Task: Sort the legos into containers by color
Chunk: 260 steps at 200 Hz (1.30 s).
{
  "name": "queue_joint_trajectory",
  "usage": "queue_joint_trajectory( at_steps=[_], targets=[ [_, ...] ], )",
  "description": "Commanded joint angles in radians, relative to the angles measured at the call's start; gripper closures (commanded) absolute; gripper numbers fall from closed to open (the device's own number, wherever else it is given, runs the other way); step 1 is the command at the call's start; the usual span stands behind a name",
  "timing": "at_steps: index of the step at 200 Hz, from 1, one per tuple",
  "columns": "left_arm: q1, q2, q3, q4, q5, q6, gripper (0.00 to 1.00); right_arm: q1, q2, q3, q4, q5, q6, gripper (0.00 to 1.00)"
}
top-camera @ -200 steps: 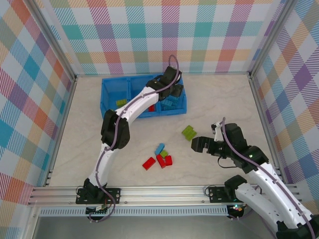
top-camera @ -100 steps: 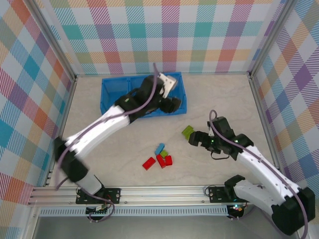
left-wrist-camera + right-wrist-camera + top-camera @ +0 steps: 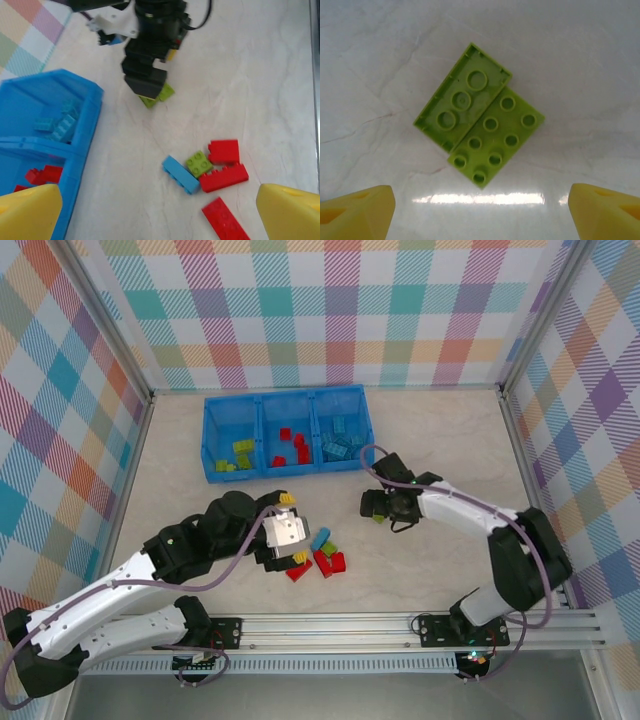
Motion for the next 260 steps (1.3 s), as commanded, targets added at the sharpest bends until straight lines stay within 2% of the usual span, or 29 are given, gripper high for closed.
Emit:
queue_joint_trajectory(
  at_steps=[1,24,37,82,103,116,146,174,196,217,231,241,260],
  targets=[
    [-0.012,-0.007,0.015,-0.024,-0.035,0.092,0.00,0.012,0.061,0.047,0.015,0.064,-0.081,0.08],
    [-0.015,0.005,0.009,-0.048,-0.063,0.096,0.00,0.025,0.117,0.066,0.013,0.098,-0.103,0.04],
    [-0.017,0.005,0.005,-0.044,-0.067,0.099,0.00,0.026,0.137,0.056,0.040,0.098,-0.111,0.05],
    [-0.017,-0.012,-0.018,-0.024,-0.055,0.118,0.00,0.026,0.179,0.017,0.090,0.095,-0.088,0.25],
    [-0.017,-0.008,-0.019,-0.028,-0.051,0.123,0.00,0.026,0.163,-0.011,0.090,0.080,-0.056,0.45],
    [-0.017,-0.008,-0.019,-0.029,-0.049,0.123,0.00,0.025,0.133,-0.052,0.102,0.071,-0.031,0.53],
    [-0.017,-0.007,-0.019,-0.025,-0.046,0.125,0.00,0.024,0.054,-0.136,0.101,0.036,0.027,0.58],
    [-0.017,-0.004,-0.021,-0.027,-0.041,0.128,0.00,0.025,-0.010,-0.181,0.095,0.004,0.047,0.68],
    [-0.017,-0.007,-0.019,-0.029,-0.041,0.131,0.00,0.025,-0.069,-0.177,0.093,0.005,0.033,0.77],
    [-0.017,-0.031,-0.025,-0.028,-0.048,0.135,0.00,0.032,-0.144,-0.131,0.067,-0.009,0.012,0.80],
    [-0.017,-0.058,-0.036,-0.014,-0.099,0.111,0.00,0.061,-0.195,-0.084,0.064,-0.019,-0.025,0.80],
    [-0.014,-0.073,-0.050,0.035,-0.200,0.042,0.00,0.095,-0.225,-0.037,0.099,-0.063,-0.062,0.80],
    [0.032,-0.112,-0.070,0.139,-0.321,-0.090,0.00,0.154,-0.183,0.082,0.174,-0.164,-0.094,0.82]
  ],
)
